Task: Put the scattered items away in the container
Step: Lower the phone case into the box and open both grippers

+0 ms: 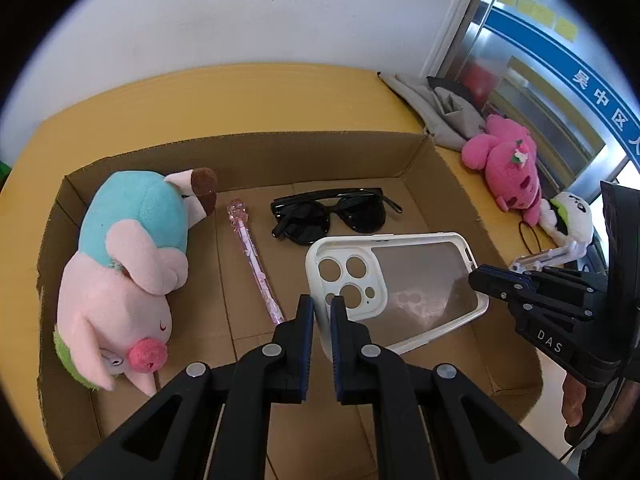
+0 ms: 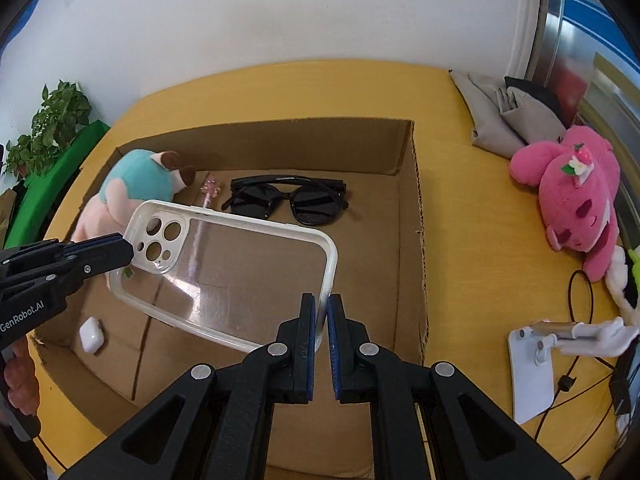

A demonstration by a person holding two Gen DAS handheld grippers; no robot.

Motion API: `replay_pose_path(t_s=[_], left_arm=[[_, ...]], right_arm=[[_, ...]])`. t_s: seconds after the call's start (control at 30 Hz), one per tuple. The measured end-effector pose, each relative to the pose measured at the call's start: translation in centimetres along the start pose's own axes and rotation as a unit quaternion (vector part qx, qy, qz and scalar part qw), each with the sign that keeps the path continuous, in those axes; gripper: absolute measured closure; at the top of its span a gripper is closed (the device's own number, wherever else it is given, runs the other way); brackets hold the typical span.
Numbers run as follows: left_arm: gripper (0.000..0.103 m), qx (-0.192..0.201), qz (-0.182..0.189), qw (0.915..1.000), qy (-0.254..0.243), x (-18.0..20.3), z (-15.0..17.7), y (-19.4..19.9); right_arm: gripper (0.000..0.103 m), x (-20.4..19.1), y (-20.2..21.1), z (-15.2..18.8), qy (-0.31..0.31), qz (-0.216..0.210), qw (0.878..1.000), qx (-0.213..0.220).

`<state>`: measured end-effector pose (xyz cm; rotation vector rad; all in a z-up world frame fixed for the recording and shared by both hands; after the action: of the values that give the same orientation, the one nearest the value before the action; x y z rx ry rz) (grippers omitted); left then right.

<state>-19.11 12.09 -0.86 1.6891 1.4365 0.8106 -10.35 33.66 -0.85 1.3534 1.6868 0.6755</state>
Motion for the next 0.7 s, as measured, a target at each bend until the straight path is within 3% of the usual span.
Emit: replay_pose_path(t_s=[0.13,0.4,0.7], left_arm=[[0.096,-0.024,-0.010,0.9996,-0.006,0.1,-0.4,-2.6],[0.096,-0.064,-0.004,0.9979,-0.003,0.6,-0.8,-7.1],[0.096,-0.080,-0.005,0.9968,0.001,0.1,-0.1,-9.6]], right_arm=[[0.097,1.4,-3.4,-0.5,-0.013,0.006,0.999,-0.037],[0.097,3.2,-5.7,-1.7,-0.004,0.046,0.996,-0.076],[0.097,3.4,-8.4,-1.6,0.018,0.070,0.991,-0.112]])
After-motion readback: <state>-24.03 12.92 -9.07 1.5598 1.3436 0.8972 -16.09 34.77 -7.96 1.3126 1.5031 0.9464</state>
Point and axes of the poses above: each gripper's, at about its wrist camera, not at the fingertips, and y roughly against the way its jaws point, x to its right, z to its underside, the point moved 8 cm from there along -y, roughly the way its jaws point, and after that the axes turned 14 degrees about -z, right-handed, at the moved point
